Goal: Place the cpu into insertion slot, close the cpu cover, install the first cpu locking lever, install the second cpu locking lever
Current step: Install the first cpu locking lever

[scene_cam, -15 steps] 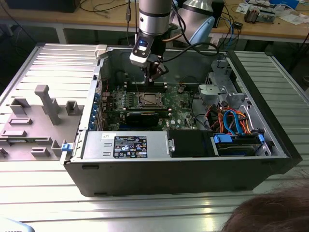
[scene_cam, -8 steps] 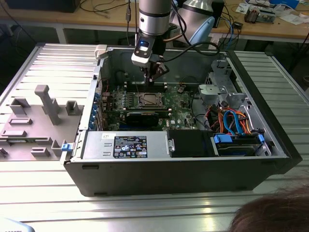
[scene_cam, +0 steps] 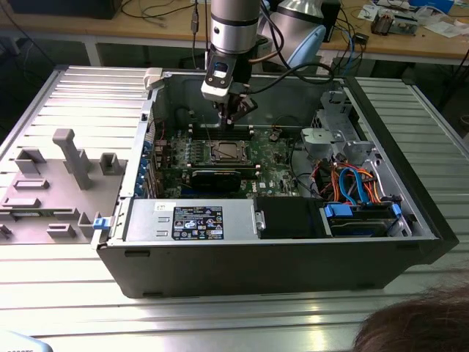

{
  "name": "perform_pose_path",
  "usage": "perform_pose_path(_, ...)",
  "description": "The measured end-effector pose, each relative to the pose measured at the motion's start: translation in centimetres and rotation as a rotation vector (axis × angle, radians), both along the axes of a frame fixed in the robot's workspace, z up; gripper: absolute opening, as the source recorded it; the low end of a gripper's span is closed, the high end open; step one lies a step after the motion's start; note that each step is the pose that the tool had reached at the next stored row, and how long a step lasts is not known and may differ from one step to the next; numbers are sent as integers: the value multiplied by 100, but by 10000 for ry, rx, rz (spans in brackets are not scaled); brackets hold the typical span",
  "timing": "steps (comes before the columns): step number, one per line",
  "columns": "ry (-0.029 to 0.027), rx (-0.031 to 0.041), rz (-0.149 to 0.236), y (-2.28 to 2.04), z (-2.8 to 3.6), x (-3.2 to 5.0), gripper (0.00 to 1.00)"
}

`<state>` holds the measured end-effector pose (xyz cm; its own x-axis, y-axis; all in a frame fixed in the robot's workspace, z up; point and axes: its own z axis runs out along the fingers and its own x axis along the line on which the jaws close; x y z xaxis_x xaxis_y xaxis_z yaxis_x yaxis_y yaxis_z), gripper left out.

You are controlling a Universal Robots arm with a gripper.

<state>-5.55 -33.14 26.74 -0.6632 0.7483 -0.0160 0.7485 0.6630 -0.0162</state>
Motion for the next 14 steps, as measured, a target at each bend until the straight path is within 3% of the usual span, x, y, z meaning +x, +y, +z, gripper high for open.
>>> perform_pose_path(14, 0, 0, 725, 0, 0, 0, 11)
